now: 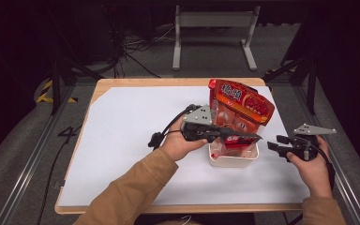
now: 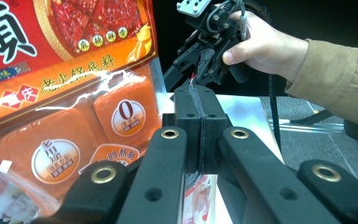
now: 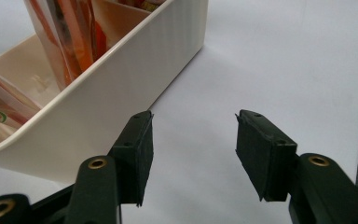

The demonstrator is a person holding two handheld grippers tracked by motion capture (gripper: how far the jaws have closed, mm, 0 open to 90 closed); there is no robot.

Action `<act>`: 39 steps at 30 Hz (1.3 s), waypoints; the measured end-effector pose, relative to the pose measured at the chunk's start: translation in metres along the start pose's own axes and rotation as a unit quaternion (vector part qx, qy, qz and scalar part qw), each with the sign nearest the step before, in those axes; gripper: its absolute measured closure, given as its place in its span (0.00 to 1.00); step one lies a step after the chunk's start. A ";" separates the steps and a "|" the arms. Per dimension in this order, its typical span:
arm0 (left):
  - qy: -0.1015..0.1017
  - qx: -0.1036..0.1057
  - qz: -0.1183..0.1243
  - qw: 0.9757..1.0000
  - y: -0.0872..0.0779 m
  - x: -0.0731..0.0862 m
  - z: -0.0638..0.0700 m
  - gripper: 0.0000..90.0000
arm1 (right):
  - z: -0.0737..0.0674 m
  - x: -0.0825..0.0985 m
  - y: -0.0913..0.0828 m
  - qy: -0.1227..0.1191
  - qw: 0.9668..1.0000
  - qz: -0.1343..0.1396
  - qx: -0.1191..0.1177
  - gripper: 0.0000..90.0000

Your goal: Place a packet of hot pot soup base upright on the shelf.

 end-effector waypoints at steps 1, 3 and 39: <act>-0.001 0.001 0.000 1.000 0.000 0.001 0.000 1.00 | 0.000 0.000 0.000 0.000 1.000 0.000 -0.001 0.51; -0.002 -0.001 -0.003 1.000 0.000 0.004 -0.001 1.00 | -0.001 -0.001 0.002 0.000 1.000 -0.001 -0.002 0.51; -0.012 -0.053 0.014 0.998 -0.032 -0.004 0.001 0.36 | 0.001 -0.013 0.014 -0.009 1.000 0.003 -0.011 0.49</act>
Point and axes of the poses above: each handheld gripper's, and its own axes: y roughly forward along the jaws, x roughly out of its underside, z roughly to its right, the point moved 9 cm from there along y, roughly forward along the jaws, and after that the axes turned 10 degrees about -y, right-handed, at the moved point
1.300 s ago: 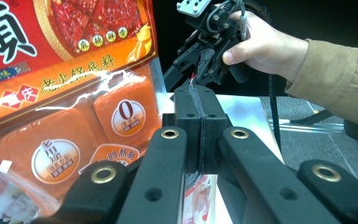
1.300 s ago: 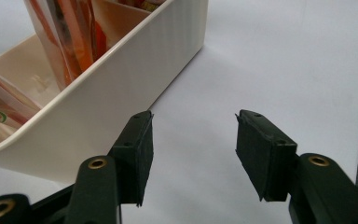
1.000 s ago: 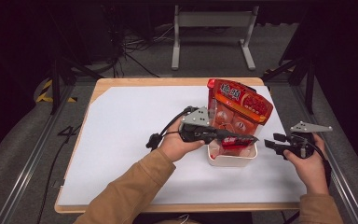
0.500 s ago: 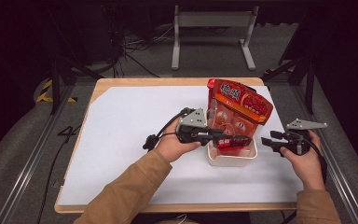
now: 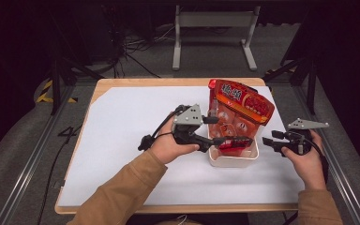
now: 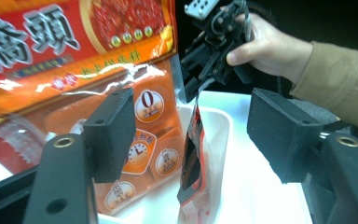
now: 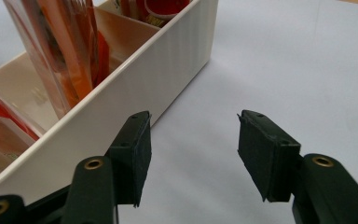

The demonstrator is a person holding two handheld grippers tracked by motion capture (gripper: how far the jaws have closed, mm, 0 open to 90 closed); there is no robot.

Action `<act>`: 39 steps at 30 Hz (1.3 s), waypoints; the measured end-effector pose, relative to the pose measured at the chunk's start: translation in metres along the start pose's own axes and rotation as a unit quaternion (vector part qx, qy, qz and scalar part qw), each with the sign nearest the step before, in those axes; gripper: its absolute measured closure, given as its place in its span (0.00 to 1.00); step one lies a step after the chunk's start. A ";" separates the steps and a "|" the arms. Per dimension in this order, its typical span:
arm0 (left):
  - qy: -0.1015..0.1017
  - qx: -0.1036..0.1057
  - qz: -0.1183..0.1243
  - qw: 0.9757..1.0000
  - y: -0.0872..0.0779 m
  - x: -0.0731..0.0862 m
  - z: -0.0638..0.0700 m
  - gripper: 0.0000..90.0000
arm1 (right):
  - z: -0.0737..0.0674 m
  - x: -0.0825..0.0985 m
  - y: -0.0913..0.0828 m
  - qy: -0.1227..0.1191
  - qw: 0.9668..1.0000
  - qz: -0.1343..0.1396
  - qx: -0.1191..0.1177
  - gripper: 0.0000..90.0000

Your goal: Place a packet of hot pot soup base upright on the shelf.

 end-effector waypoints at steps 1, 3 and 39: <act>-0.004 -0.005 0.002 1.000 -0.006 -0.001 -0.001 0.35 | 0.000 0.000 0.000 0.000 1.000 0.001 0.001 0.49; -0.012 -0.012 0.004 1.000 -0.014 -0.002 -0.003 0.34 | 0.000 0.000 -0.001 0.002 1.000 0.001 0.001 0.49; -0.106 -0.204 -0.025 0.973 -0.171 0.098 -0.059 0.17 | -0.010 -0.005 -0.010 -0.016 0.998 0.052 -0.002 0.34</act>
Point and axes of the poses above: each handheld gripper's, and its own axes: y roughly forward along the jaws, x roughly out of its underside, z roughly to its right, the point moved 9 cm from there along y, roughly forward along the jaws, and after that the axes turned 10 degrees about -y, right-handed, at the moved point
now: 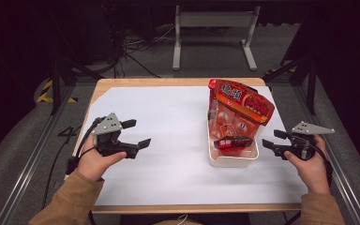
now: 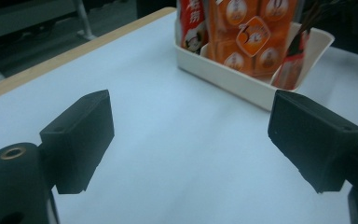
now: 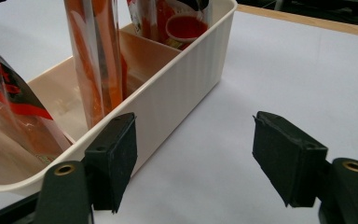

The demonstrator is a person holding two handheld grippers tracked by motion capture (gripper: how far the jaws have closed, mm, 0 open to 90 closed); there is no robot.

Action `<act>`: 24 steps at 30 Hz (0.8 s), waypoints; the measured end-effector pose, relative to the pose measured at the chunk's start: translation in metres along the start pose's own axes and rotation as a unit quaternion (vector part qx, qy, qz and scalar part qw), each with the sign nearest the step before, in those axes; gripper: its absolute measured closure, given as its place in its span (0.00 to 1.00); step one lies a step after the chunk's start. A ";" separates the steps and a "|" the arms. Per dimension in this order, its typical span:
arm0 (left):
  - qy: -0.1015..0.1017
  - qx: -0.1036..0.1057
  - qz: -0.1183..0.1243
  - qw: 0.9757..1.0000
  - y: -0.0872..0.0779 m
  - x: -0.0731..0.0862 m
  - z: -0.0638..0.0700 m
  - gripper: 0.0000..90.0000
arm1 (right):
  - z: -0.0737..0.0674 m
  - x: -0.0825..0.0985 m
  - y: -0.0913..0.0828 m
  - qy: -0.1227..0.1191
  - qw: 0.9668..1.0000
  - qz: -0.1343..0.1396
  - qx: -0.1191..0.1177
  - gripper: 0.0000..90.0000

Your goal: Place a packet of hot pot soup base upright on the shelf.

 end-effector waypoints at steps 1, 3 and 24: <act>0.000 -0.005 -0.004 1.000 -0.001 0.004 -0.003 0.16 | 0.000 0.000 0.000 0.000 1.000 0.001 0.000 0.33; -0.006 -0.012 -0.005 1.000 -0.004 0.009 -0.009 0.15 | -0.001 0.000 0.001 0.000 1.000 0.004 0.000 0.32; -0.050 -0.029 -0.013 0.998 -0.002 0.054 -0.053 0.07 | -0.004 0.000 0.004 -0.005 1.000 0.010 0.002 0.27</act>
Point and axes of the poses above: each handheld gripper's, and its own axes: y roughly forward along the jaws, x roughly out of its underside, z roughly to its right, the point moved 9 cm from there along y, roughly forward along the jaws, and after that the axes turned 10 degrees about -y, right-handed, at the moved point
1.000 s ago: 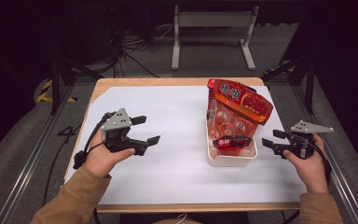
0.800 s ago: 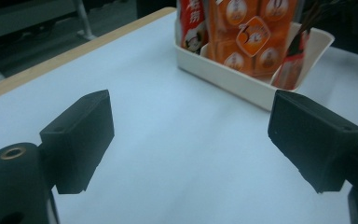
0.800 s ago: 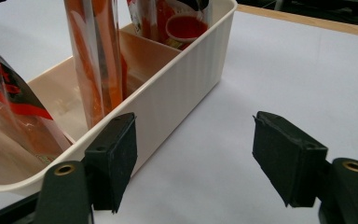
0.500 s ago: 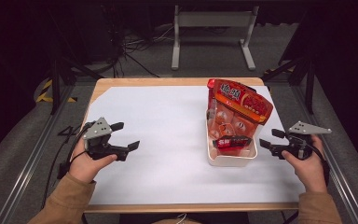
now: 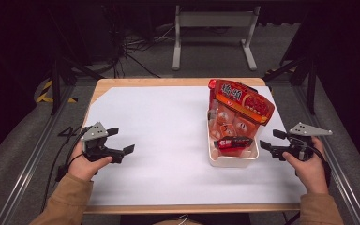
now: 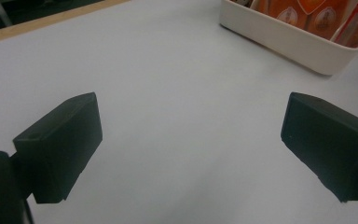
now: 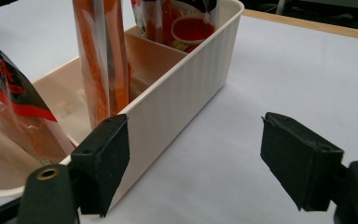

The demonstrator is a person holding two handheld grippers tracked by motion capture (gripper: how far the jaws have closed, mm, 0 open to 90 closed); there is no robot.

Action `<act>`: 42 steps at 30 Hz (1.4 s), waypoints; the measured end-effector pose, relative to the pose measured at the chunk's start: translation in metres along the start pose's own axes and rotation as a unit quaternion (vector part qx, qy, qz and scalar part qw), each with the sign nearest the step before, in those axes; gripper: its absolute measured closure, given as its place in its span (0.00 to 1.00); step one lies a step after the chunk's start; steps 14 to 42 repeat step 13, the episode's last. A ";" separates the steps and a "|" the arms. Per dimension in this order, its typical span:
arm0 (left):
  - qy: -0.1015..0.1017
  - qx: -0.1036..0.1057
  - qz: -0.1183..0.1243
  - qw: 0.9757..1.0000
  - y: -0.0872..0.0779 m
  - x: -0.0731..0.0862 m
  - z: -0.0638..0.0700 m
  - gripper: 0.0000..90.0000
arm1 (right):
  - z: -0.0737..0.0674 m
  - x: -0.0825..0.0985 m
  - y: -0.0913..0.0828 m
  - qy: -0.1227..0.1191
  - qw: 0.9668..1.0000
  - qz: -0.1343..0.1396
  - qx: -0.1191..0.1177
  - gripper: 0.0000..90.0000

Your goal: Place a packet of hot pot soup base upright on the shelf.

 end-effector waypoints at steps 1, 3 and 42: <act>-0.009 -0.006 -0.001 1.000 0.002 0.005 -0.006 0.07 | 0.000 0.000 0.000 0.000 1.000 0.000 0.000 0.26; -0.015 -0.012 -0.003 1.000 0.004 0.009 -0.012 0.06 | -0.001 0.000 0.000 -0.002 1.000 0.001 -0.001 0.26; -0.041 -0.030 -0.006 0.999 0.008 0.018 -0.025 0.06 | 0.000 0.001 0.001 -0.005 1.000 -0.002 0.002 0.26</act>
Point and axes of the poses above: each handheld gripper's, and its own axes: y roughly forward along the jaws, x roughly out of its underside, z roughly to its right, the point moved 9 cm from there along y, roughly forward along the jaws, and after that the axes turned 10 degrees about -y, right-handed, at the moved point
